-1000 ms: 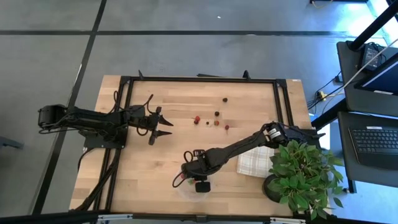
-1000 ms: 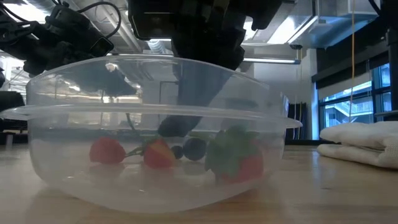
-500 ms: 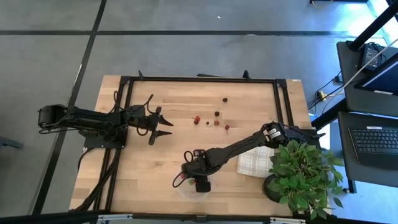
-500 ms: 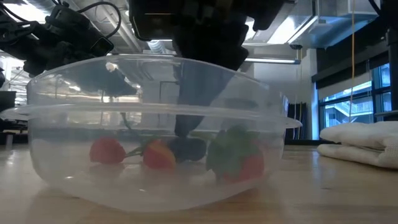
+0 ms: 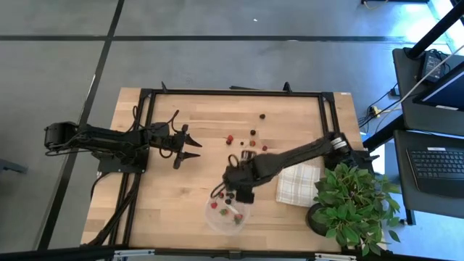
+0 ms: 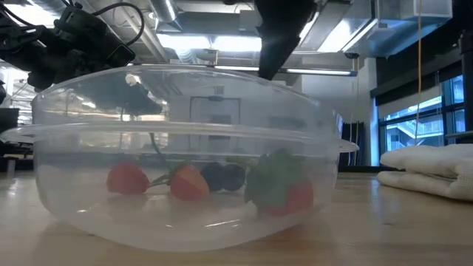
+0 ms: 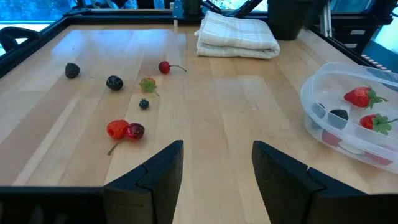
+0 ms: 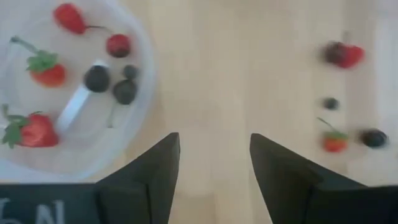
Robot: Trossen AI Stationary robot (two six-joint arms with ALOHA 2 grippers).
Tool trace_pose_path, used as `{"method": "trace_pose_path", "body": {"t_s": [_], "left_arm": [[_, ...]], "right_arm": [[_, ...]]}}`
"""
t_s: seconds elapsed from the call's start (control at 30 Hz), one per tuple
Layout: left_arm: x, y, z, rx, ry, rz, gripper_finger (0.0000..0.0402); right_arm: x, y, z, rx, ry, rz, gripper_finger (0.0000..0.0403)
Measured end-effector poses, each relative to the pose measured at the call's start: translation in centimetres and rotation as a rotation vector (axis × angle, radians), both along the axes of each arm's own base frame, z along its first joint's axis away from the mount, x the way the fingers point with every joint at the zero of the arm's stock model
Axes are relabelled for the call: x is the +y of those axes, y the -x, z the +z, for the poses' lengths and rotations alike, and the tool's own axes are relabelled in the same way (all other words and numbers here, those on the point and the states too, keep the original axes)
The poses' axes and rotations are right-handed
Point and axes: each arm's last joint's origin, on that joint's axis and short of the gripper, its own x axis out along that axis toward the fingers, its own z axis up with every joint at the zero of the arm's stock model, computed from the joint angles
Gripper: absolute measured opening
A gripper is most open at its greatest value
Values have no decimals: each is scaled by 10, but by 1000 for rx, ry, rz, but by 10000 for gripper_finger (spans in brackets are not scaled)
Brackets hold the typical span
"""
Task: Pick and placing Produce into tupperware
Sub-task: Put the dark red cherry in the bottom transparent bin
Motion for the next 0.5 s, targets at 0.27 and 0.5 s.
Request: {"method": "trace_pose_path", "body": {"t_s": [0.27, 0.5], "left_arm": [[0, 0, 0, 0, -1, 0, 185], [0, 1, -2, 20, 1, -1, 185]], "right_arm": [[-59, 35, 9, 15, -18, -236, 197], [-115, 71, -25, -38, -44, -508, 197]]}}
